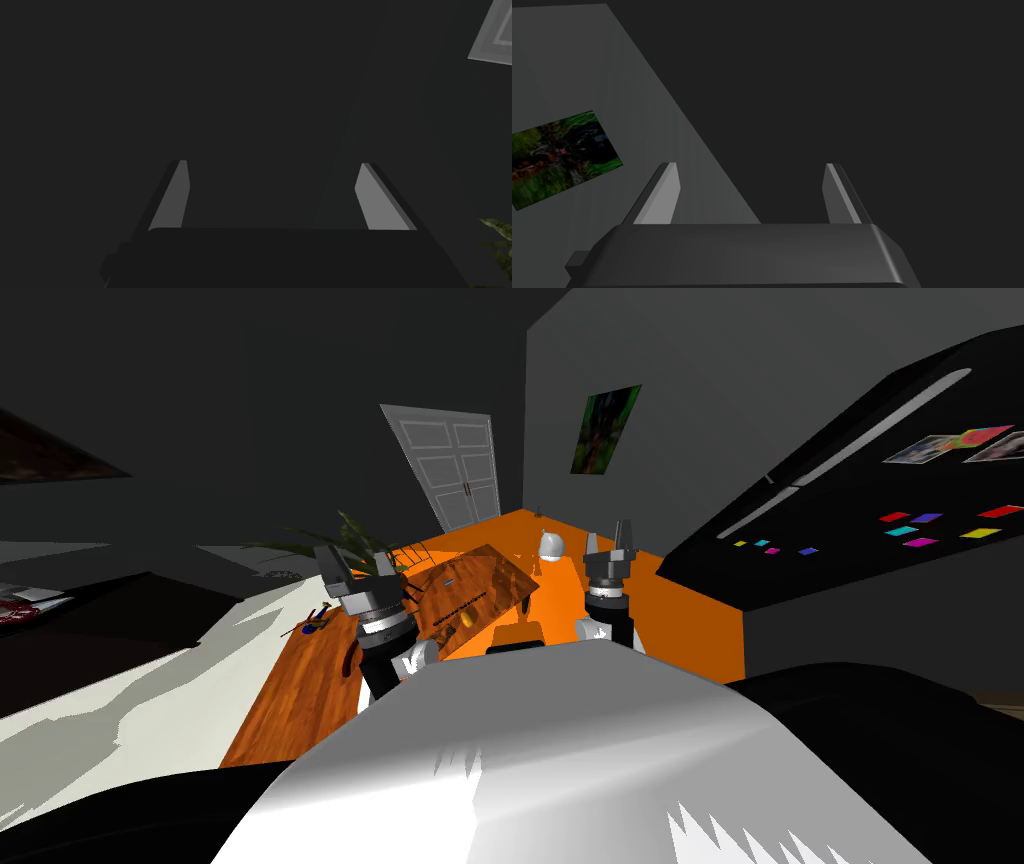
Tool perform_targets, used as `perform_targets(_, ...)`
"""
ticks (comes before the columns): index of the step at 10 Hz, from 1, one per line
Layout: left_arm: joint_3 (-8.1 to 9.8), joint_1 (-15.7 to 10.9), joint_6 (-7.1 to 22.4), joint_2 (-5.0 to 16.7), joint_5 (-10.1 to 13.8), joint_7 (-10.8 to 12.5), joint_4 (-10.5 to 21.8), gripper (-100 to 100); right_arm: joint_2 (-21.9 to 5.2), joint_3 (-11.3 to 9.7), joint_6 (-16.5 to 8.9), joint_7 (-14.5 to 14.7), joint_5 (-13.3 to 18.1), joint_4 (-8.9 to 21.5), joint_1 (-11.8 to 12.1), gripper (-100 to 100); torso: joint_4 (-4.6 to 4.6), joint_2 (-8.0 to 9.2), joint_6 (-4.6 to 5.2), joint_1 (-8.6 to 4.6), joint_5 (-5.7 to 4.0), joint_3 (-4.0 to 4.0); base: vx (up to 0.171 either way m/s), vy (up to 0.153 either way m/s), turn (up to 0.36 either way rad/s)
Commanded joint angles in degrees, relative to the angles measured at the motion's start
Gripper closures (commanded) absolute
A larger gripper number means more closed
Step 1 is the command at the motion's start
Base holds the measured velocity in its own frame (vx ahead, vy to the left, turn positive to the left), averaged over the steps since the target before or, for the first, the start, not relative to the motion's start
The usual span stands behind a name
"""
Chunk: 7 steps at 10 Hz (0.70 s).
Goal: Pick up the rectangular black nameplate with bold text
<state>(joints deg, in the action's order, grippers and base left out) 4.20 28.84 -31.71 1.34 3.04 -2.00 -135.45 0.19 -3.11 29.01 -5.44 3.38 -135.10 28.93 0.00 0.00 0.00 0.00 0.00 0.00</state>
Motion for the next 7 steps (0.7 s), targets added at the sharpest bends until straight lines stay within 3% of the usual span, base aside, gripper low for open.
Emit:
perform_targets(1,0.64,-0.71,1.23,2.53,0.3,-0.28,1.31,-100,0.0,0.0,0.0,0.0,0.0,0.0,0.0,0,0.0,0.0,0.0,0.0,0.0,0.0,-0.016,0.011,-0.088)
perform_targets(7,4.66,-4.73,8.79,7.58,2.81,-1.43,10.02,-100,0.0,0.0,0.0,0.0,0.0,0.0,-0.01,0,0.03,0.12,0.02,0.17,0.04,0.07,-0.035,0.031,-0.14)
